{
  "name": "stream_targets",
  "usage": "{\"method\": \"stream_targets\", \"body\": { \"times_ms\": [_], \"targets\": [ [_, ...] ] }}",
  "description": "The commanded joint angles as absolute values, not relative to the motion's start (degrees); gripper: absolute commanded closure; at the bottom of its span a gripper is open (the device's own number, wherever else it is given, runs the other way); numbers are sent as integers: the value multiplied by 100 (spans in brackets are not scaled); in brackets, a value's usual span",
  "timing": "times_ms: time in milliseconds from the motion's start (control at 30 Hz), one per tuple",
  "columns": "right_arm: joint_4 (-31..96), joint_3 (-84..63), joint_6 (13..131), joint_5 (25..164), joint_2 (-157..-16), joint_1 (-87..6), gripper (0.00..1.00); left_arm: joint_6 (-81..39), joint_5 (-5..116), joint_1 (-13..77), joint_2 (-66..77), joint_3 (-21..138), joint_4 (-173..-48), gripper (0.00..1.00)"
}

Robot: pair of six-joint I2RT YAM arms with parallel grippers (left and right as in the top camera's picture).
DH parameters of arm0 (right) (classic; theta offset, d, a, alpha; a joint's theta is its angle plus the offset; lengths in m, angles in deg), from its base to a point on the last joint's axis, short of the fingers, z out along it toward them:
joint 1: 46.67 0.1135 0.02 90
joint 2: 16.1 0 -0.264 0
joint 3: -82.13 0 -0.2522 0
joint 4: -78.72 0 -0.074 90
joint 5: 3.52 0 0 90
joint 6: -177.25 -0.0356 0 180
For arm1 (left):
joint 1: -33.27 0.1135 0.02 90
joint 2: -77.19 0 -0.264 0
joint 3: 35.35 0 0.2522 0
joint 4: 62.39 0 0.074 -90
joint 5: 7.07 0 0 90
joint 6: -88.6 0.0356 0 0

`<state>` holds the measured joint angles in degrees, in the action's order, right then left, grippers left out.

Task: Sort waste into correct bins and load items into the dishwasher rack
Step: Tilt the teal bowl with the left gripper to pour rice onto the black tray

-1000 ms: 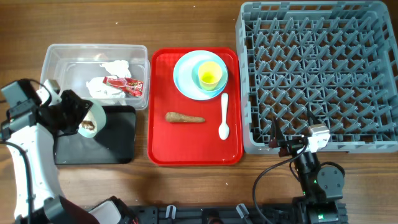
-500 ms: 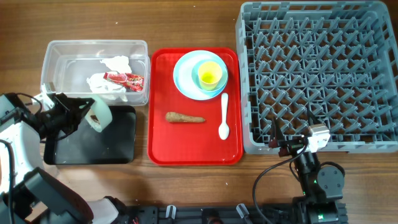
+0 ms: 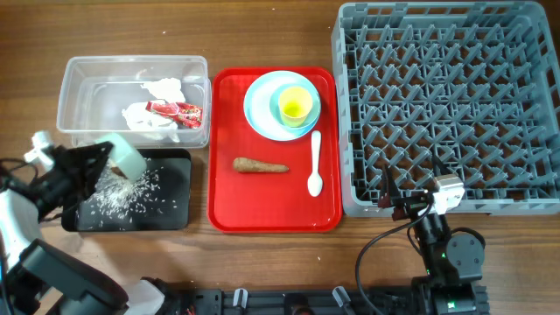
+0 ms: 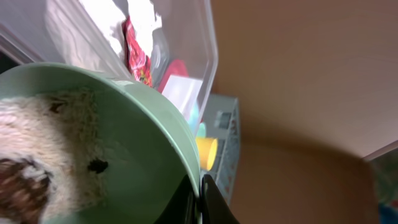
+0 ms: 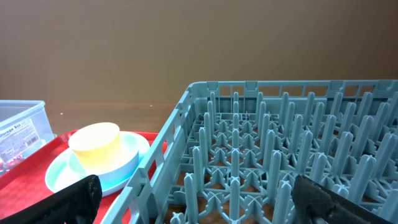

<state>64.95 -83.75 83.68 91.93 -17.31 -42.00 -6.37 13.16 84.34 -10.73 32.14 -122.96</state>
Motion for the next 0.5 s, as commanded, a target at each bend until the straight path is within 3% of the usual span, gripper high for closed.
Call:
{"method": "stream_targets", "body": {
  "times_ms": [0, 467],
  "targets": [
    [6521, -8382, 8412, 9138, -1690, -4225, 0, -460, 448, 9054, -1102, 2829, -12191, 96],
    [6523, -8382, 8412, 9138, -1692, -4225, 0, -174, -619, 9328, -1102, 2528, -12054, 96]
  ]
}}
